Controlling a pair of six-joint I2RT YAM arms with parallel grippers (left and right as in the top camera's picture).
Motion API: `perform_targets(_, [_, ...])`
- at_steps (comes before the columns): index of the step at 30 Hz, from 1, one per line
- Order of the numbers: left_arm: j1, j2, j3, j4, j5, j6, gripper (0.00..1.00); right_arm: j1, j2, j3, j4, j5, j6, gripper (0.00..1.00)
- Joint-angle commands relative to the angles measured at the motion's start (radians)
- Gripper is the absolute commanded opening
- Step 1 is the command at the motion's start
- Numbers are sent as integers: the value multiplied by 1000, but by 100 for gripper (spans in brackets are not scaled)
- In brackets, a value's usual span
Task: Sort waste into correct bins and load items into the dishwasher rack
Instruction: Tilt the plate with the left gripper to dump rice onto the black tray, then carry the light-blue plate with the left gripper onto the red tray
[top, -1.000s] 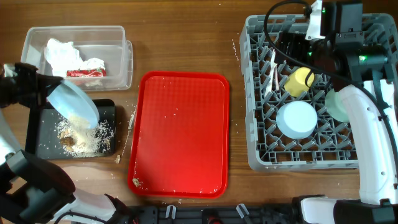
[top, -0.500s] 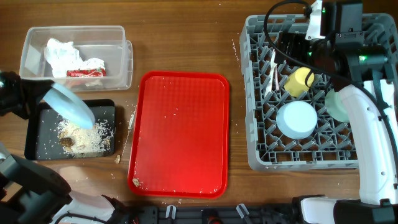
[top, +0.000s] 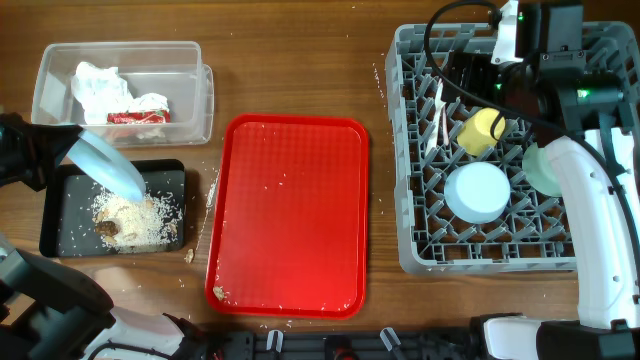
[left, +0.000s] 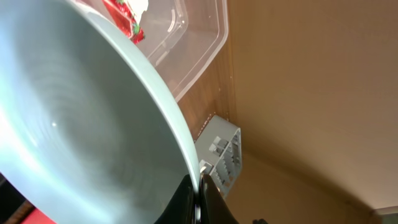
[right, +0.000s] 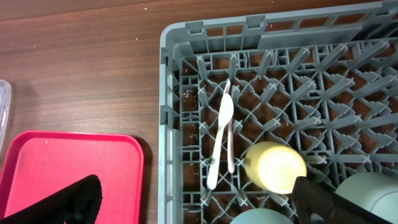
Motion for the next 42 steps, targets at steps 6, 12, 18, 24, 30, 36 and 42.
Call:
perform_targets(6, [9,-8,11,-155,19,107,4,1,5,15,3,10,5,100])
perform_targets(12, [-2,-8,11,-79,-85,90,4,1,5,15,3,10,5,100])
perform_targets(18, [-11,-23,11,-319,90,263,4,1,5,15,3,10,5,100])
perform_targets(24, [-32,-41,11,-343,32,282,4,0,5,15,3,10,5,100])
perform_targets(30, [-192,-95,11,-354,-42,273,4,0,6,15,3,10,5,100])
perform_targets(36, [-520,-117,11,-335,-102,224,4,0,6,15,3,10,5,100])
perform_targets(42, [-938,-116,11,-128,-423,-139,4,1,6,15,3,10,5,100])
